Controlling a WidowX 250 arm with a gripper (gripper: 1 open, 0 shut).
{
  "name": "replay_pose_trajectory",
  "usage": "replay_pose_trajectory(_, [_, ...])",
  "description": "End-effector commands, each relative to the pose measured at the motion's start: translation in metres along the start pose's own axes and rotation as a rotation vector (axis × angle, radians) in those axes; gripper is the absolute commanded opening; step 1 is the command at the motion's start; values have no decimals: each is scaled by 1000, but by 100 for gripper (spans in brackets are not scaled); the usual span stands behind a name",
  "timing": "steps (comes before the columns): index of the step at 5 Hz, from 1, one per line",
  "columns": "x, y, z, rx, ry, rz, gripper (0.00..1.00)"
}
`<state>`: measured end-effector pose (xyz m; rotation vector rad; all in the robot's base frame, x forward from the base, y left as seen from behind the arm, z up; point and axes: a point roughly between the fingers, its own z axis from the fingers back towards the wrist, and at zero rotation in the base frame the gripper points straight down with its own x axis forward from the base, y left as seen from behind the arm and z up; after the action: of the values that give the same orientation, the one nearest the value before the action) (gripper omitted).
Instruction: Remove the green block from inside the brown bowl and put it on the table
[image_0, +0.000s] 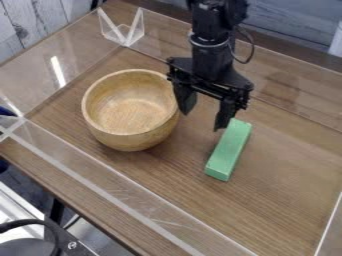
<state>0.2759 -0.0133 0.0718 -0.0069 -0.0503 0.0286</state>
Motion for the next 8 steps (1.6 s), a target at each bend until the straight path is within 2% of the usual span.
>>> replay_pose_trajectory(1, [13, -3, 14, 11, -25, -23, 100])
replay_pose_trajectory(3, [5, 4, 26, 65, -66, -86, 100])
replay_pose_trajectory(4, [7, 10, 35, 74, -62, -77, 100])
replay_pose_trajectory(5, [16, 17, 47, 70, -97, -51, 100])
replay_pose_trajectory(6, [22, 29, 69, 73, -141, -14, 0])
replay_pose_trajectory(7, [16, 42, 82, 56, -140, 11, 100])
replay_pose_trajectory(8, [14, 51, 78, 40, -129, 47, 100])
